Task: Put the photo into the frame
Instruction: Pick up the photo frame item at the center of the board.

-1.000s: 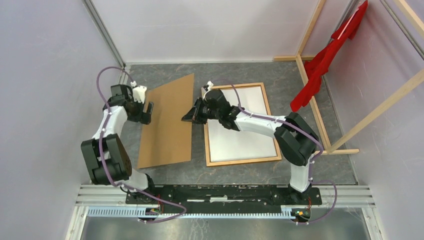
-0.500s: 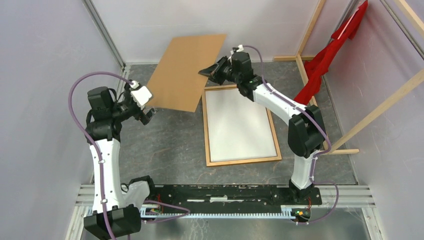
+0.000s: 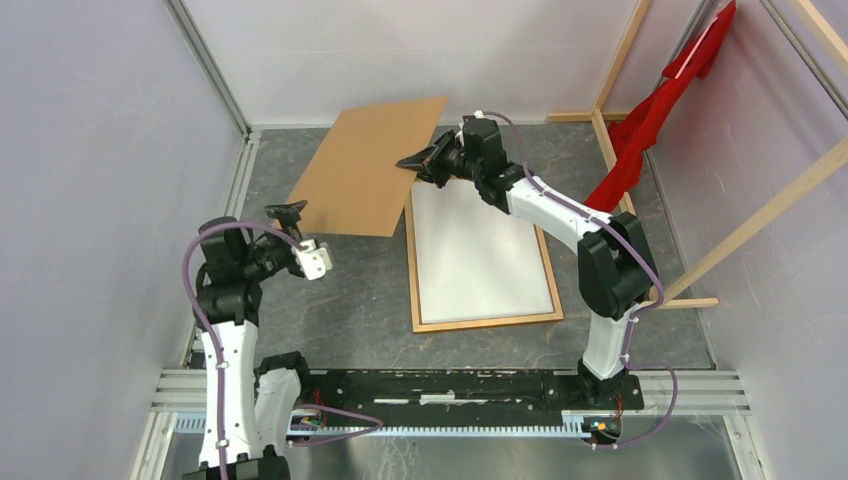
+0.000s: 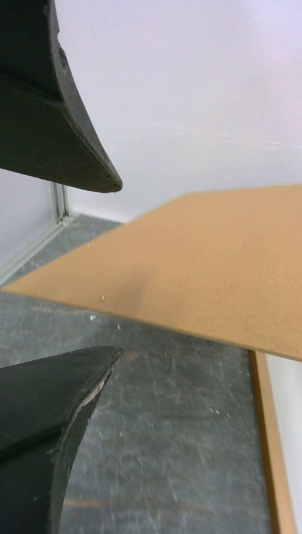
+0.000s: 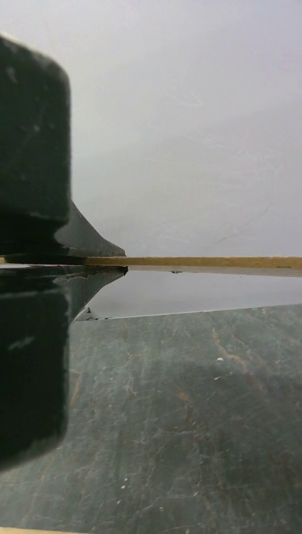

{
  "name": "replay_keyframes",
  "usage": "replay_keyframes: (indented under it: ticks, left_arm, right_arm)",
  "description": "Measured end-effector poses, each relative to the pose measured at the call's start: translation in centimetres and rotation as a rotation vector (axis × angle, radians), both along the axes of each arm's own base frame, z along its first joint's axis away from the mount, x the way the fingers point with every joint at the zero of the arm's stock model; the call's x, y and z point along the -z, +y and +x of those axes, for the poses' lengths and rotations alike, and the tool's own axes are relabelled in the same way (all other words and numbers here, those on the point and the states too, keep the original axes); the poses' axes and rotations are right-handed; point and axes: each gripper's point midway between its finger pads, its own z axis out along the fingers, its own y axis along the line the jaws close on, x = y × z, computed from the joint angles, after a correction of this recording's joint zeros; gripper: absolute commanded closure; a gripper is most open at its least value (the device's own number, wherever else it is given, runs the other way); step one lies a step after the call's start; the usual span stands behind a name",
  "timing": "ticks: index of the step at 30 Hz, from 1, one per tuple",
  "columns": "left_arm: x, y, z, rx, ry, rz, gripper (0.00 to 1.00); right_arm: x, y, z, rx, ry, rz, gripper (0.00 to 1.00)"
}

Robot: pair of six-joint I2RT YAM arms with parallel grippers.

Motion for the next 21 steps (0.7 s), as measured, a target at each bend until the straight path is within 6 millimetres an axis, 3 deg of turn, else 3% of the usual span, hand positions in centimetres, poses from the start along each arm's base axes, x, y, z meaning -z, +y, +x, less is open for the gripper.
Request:
replay_keyframes:
  ticks: [6,14,16,21]
  left_arm:
    - [1.1,-0.2,1.2,0.027,-0.160,0.103,0.07]
    - [0.5,0.0,1.9,0.021,-0.292,0.192,0.15]
    - [0.6,0.1,2.0,0.011,-0.319,0.202,0.25]
    - [0.3,0.5,2.6,-0.009,-0.383,0.216,0.67]
  right_arm:
    - [0.9,0.5,-1.6,-0.028,0.046,0.009,1.00]
    - [-2.0,1.5,-3.5,-0.070,0.005,0.079,1.00]
    - [-2.5,1.6,-3.9,-0.078,-0.001,0.094,1.00]
    - [-3.1,1.6,-4.7,-0.087,-0.016,0.112,0.95]
